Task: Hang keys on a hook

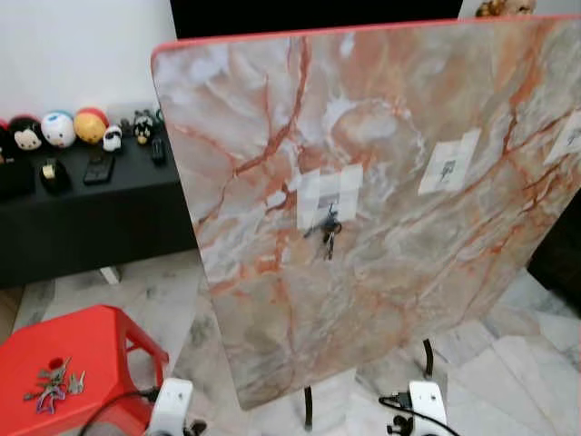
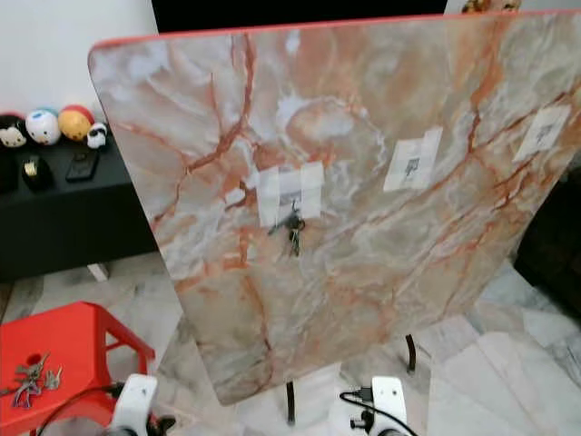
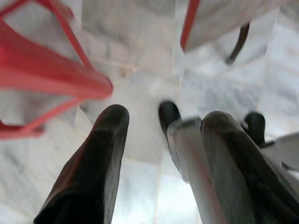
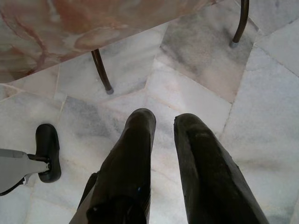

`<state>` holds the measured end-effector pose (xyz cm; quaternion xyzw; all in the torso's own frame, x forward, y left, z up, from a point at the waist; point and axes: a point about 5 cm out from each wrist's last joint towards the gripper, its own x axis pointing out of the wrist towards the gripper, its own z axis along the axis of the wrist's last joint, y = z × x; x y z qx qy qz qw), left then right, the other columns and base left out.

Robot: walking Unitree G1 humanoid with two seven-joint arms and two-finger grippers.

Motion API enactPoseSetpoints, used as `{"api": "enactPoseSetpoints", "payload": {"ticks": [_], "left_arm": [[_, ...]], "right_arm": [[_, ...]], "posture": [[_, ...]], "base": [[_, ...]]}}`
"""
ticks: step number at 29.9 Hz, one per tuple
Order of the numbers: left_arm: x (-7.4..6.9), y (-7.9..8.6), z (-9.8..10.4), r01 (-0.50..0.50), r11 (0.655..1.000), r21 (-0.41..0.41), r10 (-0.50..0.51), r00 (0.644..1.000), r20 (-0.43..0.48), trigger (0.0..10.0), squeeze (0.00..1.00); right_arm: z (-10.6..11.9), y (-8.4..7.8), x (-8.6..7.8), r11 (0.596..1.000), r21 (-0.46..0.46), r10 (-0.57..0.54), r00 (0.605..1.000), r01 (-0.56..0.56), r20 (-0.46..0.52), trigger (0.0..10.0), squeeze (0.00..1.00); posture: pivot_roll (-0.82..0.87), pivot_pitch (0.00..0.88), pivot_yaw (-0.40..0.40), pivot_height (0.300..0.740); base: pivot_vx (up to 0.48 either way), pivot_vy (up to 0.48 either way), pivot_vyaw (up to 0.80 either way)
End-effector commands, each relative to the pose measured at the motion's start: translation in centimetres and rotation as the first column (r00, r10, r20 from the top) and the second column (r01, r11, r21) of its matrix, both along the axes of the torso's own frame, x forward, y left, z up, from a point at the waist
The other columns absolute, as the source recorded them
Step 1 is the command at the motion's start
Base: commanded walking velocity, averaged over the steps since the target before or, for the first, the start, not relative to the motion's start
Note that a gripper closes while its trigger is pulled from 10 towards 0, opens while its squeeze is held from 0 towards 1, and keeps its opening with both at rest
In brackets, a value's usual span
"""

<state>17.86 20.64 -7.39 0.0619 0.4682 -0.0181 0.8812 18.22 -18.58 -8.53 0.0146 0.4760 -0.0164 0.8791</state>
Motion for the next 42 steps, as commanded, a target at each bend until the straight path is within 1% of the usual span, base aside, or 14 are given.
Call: {"api": "enactPoseSetpoints", "payload": {"ticks": [1,4,6,7,8,14,19,23,28,32,35,38,40,42], "left_arm": [[-0.4,0.7,-0.3,-0.029,0.999,0.029,0.029,1.0,-0.012,10.0,0.0],[-1.0,1.1,-0.7,-0.071,0.997,0.035,0.072,0.997,-0.027,10.0,0.0],[-1.8,1.5,-1.2,-0.092,0.994,0.056,0.095,0.994,-0.055,10.0,0.0],[-2.7,1.8,-1.6,-0.098,0.992,0.075,0.104,0.991,-0.079,10.0,0.0],[-2.9,1.9,-1.6,-0.1,0.992,0.079,0.107,0.991,-0.084,10.0,0.0],[-4.7,2.0,-2.4,-0.128,0.988,0.086,0.139,0.982,-0.129,10.0,0.0],[-5.0,1.8,-2.6,-0.126,0.988,0.09,0.138,0.98,-0.143,10.0,0.0],[-5.0,1.7,-2.6,-0.126,0.988,0.088,0.138,0.98,-0.144,10.0,0.0],[-5.2,1.7,-2.7,-0.128,0.988,0.086,0.14,0.979,-0.147,10.0,0.0],[-5.2,1.6,-2.7,-0.107,0.991,0.085,0.119,0.982,-0.147,10.0,0.0],[-5.3,1.4,-2.8,-0.119,0.99,0.08,0.13,0.98,-0.151,10.0,0.0],[-5.4,1.3,-2.8,-0.125,0.989,0.08,0.136,0.979,-0.15,10.0,0.0],[-5.3,1.2,-2.8,-0.125,0.989,0.079,0.135,0.979,-0.149,10.0,0.0],[-4.8,0.8,-2.8,-0.121,0.99,0.078,0.131,0.981,-0.146,10.0,0.0]], "right_arm": [[-0.1,-0.2,-0.2,1.0,-0.004,0.003,1.0,-0.003,-0.011,10.0,0.0],[-0.1,-0.1,-0.2,1.0,0.001,0.01,1.0,-0.01,-0.01,10.0,0.0],[0.0,-0.1,-0.1,0.999,-0.011,0.037,0.999,-0.037,-0.004,10.0,0.0],[0.0,-0.2,-0.1,0.998,-0.029,0.053,0.999,-0.053,-0.011,10.0,0.0],[0.0,-0.2,-0.1,0.998,-0.033,0.054,0.998,-0.054,-0.013,10.0,0.0],[-0.2,0.0,-0.4,0.999,0.003,0.033,0.999,-0.033,-0.026,10.0,0.0],[-0.2,0.0,-0.5,1.0,0.013,0.014,1.0,-0.013,-0.026,10.0,0.0],[-0.2,0.0,-0.4,0.999,0.006,0.046,0.999,-0.046,-0.024,10.0,0.0],[-0.2,0.0,-0.4,0.998,0.002,0.06,0.998,-0.06,-0.024,10.0,0.0],[-0.1,0.0,-0.3,0.999,0.004,0.054,0.998,-0.054,-0.025,10.0,0.0],[-0.1,-0.1,-0.3,0.999,0.005,0.042,0.999,-0.042,-0.029,10.0,0.0],[-0.1,-0.1,-0.3,1.0,0.013,0.004,1.0,-0.004,-0.022,10.0,0.0],[-0.1,-0.1,-0.3,1.0,0.01,0.002,1.0,-0.002,-0.021,10.0,0.0],[-0.1,-0.1,-0.2,1.0,0.008,-0.002,1.0,0.002,-0.019,10.0,0.0]], "posture": [[0.05,0.0,-0.058,0.74],[0.05,0.0,-0.06,0.74],[0.06,0.0,-0.06,0.74],[0.06,0.0,-0.059,0.74],[0.06,0.0,-0.056,0.74],[0.05,0.0,-0.055,0.74],[0.05,0.0,-0.054,0.74],[0.05,0.0,-0.054,0.74],[0.05,0.0,-0.058,0.74],[0.05,0.0,-0.058,0.74],[0.05,0.0,-0.061,0.74],[0.06,0.0,-0.063,0.74],[0.05,0.0,-0.063,0.74],[0.06,0.0,-0.065,0.74]], "base": [[0.0,0.48,0.0],[0.0,0.48,0.0],[0.0,0.48,0.29],[0.0,0.48,0.8],[0.0,0.48,0.8],[0.0,0.48,0.67],[0.0,0.48,0.0],[0.0,0.48,0.0],[0.0,0.48,0.8],[0.0,0.48,0.8],[0.0,0.48,0.65],[0.0,0.441,0.14],[0.0,0.3,0.0],[0.0,0.0,0.0]]}}
